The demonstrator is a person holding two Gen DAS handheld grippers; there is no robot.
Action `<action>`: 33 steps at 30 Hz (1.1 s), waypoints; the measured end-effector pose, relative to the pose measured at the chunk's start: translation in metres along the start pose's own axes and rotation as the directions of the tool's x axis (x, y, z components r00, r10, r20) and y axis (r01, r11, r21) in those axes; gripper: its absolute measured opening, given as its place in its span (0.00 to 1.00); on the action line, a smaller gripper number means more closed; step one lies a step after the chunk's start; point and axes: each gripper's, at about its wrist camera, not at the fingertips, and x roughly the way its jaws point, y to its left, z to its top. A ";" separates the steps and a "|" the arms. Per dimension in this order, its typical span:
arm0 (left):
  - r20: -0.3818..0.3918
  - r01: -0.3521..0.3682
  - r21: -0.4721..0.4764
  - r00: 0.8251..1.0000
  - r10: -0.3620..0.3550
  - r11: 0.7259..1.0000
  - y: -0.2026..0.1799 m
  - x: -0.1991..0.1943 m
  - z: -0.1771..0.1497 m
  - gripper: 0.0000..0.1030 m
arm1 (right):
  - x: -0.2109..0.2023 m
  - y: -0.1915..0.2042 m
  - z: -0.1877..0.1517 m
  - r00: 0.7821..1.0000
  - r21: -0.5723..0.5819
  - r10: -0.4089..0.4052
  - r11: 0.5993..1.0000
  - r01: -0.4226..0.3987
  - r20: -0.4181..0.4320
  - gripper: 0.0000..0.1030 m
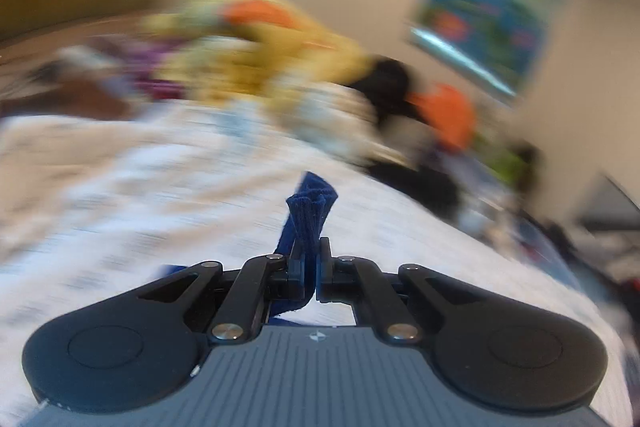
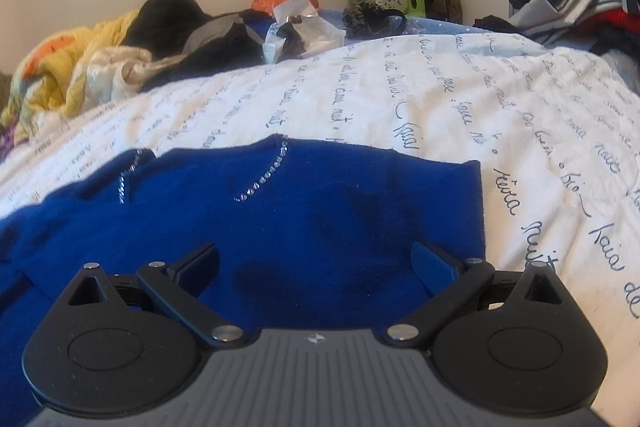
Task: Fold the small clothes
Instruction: 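Fold the held sleeve across the sweater body and open the left tool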
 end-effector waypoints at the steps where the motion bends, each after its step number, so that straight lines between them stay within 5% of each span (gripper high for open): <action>1: -0.034 0.101 0.067 0.995 -0.099 0.993 -0.038 0.003 -0.020 0.03 | -0.001 -0.003 0.000 1.000 0.019 0.011 1.000 -0.012 0.006 1.00; 2: -0.085 0.202 0.142 0.978 -0.191 0.969 -0.073 0.005 -0.043 0.04 | -0.002 -0.006 0.000 1.000 0.038 0.023 0.999 -0.024 0.013 1.00; 4: -0.231 0.370 0.276 0.921 -0.313 0.887 -0.130 0.009 -0.097 0.24 | -0.004 -0.013 -0.001 0.998 0.081 0.051 0.995 -0.053 0.030 1.00; 6: -0.349 0.455 0.354 0.875 -0.335 0.817 -0.164 0.006 -0.145 0.68 | -0.007 -0.023 -0.001 0.995 0.135 0.088 0.986 -0.094 0.050 1.00; 8: -0.330 0.460 0.444 0.882 -0.338 0.769 -0.173 -0.013 -0.182 0.83 | -0.009 -0.033 -0.002 0.989 0.191 0.126 0.972 -0.138 0.074 1.00; 10: -0.288 0.439 0.504 0.897 -0.334 0.744 -0.167 -0.029 -0.199 0.86 | -0.011 -0.042 -0.004 0.982 0.241 0.163 0.953 -0.182 0.095 1.00; 16: -0.172 0.323 0.473 0.946 -0.273 0.820 -0.101 -0.056 -0.173 1.00 | -0.025 -0.054 0.007 0.968 0.422 0.248 0.876 -0.235 0.024 1.00; 19: -0.152 0.271 0.431 0.962 -0.227 0.861 -0.075 -0.059 -0.161 1.00 | -0.033 -0.042 0.012 0.888 0.514 0.459 0.764 -0.389 -0.011 0.99; 22: -0.146 0.224 0.415 0.973 -0.178 0.882 -0.061 -0.057 -0.152 1.00 | -0.019 -0.013 0.016 0.860 0.486 0.485 0.796 -0.360 -0.157 0.96; 24: -0.132 0.201 0.403 0.978 -0.160 0.893 -0.054 -0.059 -0.146 1.00 | -0.006 0.005 0.015 0.852 0.439 0.463 0.836 -0.329 -0.243 0.78; 28: -0.105 0.176 0.389 0.984 -0.147 0.904 -0.037 -0.070 -0.138 1.00 | 0.001 0.026 0.016 0.873 0.355 0.400 0.888 -0.293 -0.279 0.58; 30: -0.109 0.161 0.390 0.986 -0.128 0.907 -0.033 -0.067 -0.137 1.00 | 0.005 0.031 0.016 0.881 0.320 0.361 0.910 -0.262 -0.305 0.25; 33: -0.093 0.132 0.394 0.990 -0.104 0.909 -0.032 -0.063 -0.130 1.00 | 0.007 0.035 0.017 0.891 0.273 0.323 0.932 -0.240 -0.320 0.08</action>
